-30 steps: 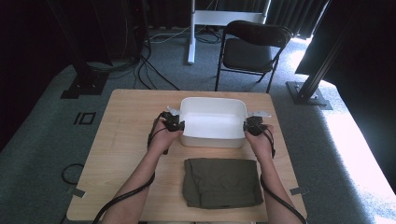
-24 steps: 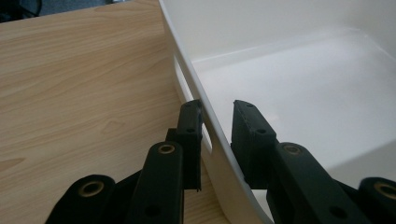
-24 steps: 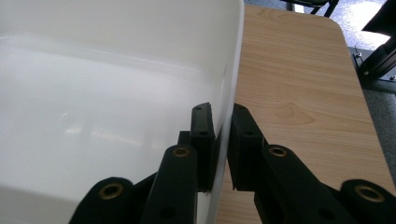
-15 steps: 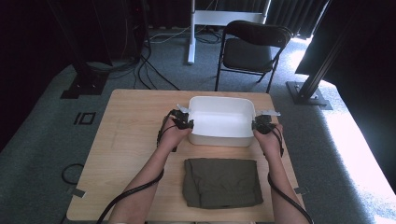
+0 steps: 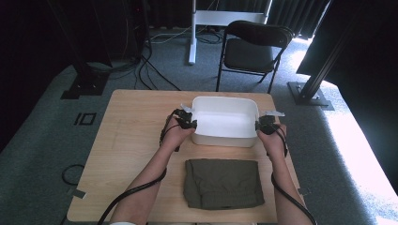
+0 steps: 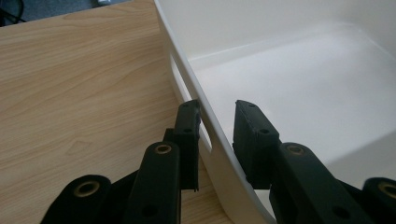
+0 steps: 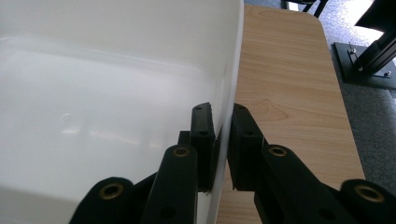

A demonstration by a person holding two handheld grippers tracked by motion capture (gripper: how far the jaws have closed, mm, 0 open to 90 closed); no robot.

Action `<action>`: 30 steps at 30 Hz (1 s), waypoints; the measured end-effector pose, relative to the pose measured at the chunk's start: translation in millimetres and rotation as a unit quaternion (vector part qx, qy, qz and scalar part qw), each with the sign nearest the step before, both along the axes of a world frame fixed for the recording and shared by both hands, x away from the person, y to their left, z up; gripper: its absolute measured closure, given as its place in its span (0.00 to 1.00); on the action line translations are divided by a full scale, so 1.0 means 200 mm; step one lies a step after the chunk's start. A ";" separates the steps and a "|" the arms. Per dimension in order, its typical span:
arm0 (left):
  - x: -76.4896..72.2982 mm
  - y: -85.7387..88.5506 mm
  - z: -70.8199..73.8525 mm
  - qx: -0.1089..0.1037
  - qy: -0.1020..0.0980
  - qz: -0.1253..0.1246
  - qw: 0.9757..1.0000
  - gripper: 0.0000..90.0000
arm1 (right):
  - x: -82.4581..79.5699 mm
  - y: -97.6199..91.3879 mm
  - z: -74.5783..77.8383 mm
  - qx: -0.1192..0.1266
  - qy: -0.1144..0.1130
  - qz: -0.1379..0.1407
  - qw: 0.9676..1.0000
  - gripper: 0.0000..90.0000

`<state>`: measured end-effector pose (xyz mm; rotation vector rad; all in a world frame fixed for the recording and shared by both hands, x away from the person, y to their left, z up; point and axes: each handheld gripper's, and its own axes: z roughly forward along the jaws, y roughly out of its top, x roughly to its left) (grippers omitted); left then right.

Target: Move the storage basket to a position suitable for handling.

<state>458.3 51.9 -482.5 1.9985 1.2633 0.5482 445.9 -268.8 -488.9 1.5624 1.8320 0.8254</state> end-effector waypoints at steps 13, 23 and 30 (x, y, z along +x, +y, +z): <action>0.01 0.03 0.02 0.000 -0.013 -0.029 1.000 0.57 | 0.00 0.00 0.04 0.030 -0.021 0.059 0.998 0.44; -0.01 0.04 0.09 -0.028 -0.027 -0.059 0.998 0.40 | -0.01 0.00 0.05 0.088 -0.035 0.041 0.995 0.32; -0.06 0.05 0.12 -0.045 -0.043 -0.077 0.995 0.27 | -0.06 0.00 0.11 0.100 -0.079 0.047 0.991 0.16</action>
